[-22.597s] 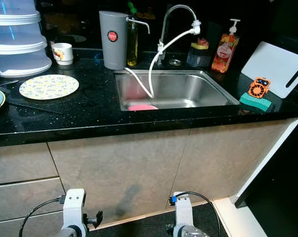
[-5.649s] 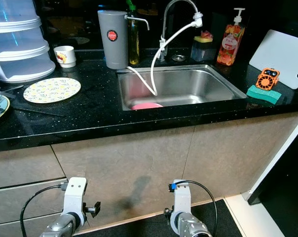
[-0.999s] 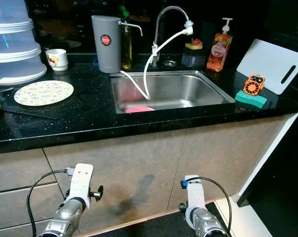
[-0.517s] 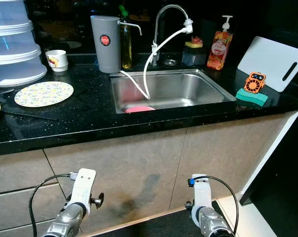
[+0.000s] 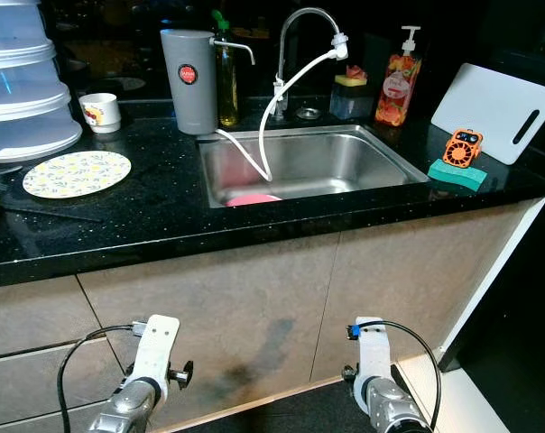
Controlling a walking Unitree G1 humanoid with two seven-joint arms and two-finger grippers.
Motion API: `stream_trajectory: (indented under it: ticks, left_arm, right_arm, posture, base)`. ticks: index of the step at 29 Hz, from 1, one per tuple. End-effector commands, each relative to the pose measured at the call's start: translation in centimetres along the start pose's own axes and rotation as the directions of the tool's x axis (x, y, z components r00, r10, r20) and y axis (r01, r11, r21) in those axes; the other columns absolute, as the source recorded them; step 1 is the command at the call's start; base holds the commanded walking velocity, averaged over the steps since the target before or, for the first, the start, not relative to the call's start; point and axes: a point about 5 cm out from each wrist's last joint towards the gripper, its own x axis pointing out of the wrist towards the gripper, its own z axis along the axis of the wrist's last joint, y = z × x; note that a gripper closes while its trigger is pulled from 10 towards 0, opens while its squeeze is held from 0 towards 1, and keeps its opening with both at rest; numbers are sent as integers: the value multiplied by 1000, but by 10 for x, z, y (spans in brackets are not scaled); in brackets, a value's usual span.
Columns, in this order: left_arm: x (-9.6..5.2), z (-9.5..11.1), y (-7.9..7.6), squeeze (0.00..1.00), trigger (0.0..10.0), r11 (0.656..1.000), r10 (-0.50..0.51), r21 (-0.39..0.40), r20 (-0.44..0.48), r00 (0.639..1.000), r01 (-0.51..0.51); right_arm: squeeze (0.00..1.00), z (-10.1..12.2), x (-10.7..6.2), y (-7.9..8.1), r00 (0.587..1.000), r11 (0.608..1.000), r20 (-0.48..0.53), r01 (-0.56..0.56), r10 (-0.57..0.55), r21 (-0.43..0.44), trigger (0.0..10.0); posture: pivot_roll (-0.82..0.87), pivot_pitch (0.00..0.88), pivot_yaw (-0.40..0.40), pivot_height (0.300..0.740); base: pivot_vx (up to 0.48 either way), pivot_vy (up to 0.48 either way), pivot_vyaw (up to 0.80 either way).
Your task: Kitchen organization
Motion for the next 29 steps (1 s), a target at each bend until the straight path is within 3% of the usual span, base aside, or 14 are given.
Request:
stream_trajectory:
  ticks: [1, 11, 18, 23, 26, 29]
  left_arm:
    - [0, -2, -3, 0, 10000, 1000, -8, -1, -1, 1000, 8]
    - [-1, -4, -5, 0, 10000, 1000, -1, -5, 0, 1000, 1]
    - [-6, -17, -5, 0, 10000, 1000, -22, -15, -17, 1000, 22]
    - [-9, -22, 0, 0, 10000, 999, 3, -45, -25, 1000, -4]
    - [-9, -28, -2, 0, 10000, 999, 9, -42, -48, 999, -11]
    - [-8, -27, -1, 0, 10000, 999, 11, -44, -46, 999, -13]
  right_arm:
    - [0, -3, -1, -5, 1000, 1000, 4, 20, -21, 17, 10000]
    - [0, -8, -2, -6, 1000, 1000, -10, 19, -19, 9, 10000]
    - [0, -25, -5, -4, 999, 999, -38, 36, -34, 37, 10000]
    - [0, -20, -4, -2, 1000, 999, -16, 18, -18, 42, 10000]
    - [0, -19, -4, -5, 999, 998, -24, 28, -27, 51, 10000]
    - [0, -19, -4, -4, 999, 998, -27, 25, -23, 50, 10000]
  posture:
    - [-105, 0, -9, 740]
    - [-77, 0, -39, 740]
    - [-77, 0, -22, 740]
    - [-81, 0, -28, 740]
    - [-67, 0, -96, 740]
    - [-67, 0, -96, 740]
  base:
    - [0, 0, 0]
    - [0, 0, 0]
    - [0, 0, 0]
    - [0, 0, 0]
    - [0, 0, 0]
    - [0, 0, 0]
